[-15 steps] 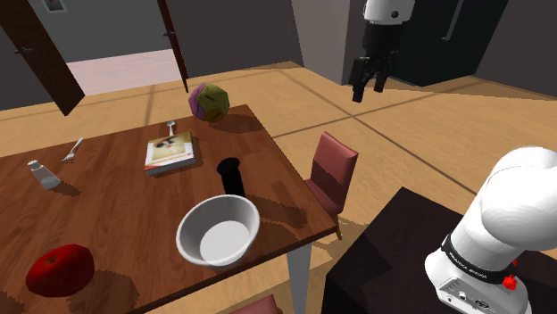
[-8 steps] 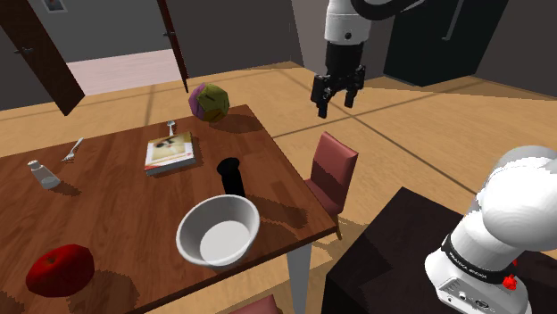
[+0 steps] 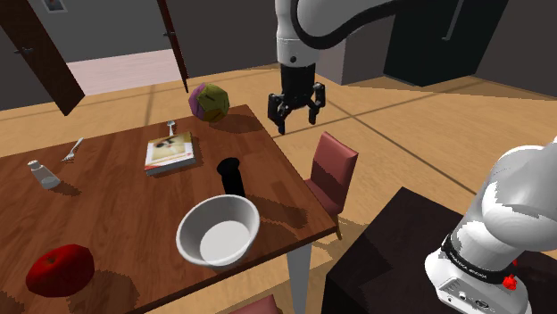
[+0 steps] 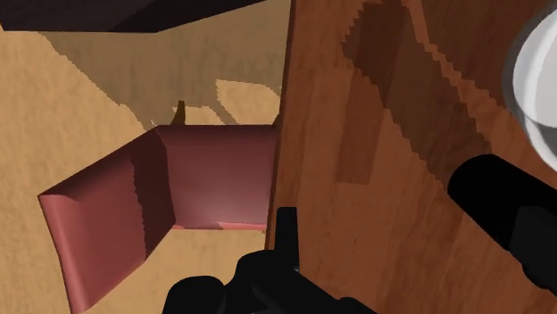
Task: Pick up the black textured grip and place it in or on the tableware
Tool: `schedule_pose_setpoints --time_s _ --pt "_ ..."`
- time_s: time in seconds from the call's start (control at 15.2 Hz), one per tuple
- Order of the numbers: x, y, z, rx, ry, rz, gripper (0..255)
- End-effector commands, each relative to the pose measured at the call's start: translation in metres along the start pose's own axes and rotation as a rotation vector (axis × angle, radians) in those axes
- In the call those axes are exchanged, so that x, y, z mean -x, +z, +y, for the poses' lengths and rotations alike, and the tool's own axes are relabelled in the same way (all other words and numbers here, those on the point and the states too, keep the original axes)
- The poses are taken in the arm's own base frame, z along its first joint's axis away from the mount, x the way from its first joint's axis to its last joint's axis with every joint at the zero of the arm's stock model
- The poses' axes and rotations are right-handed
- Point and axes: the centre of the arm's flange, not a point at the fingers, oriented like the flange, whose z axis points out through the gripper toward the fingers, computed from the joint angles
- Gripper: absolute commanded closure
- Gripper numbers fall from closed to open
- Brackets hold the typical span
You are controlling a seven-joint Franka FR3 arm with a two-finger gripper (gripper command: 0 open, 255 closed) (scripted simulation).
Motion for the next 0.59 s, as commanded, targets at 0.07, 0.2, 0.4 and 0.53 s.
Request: schedule_pose_setpoints --time_s 0.07,0.2,0.4,0.53 --pt "-0.016 0.014 -0.034 0.001 0.038 -0.004 0" --pt "-0.026 0.023 -0.057 0.002 0.061 -0.007 0" --pt "-0.043 0.037 -0.091 0.003 0.097 -0.012 0" --pt "-0.055 0.046 -0.113 0.004 0.12 -0.015 0"
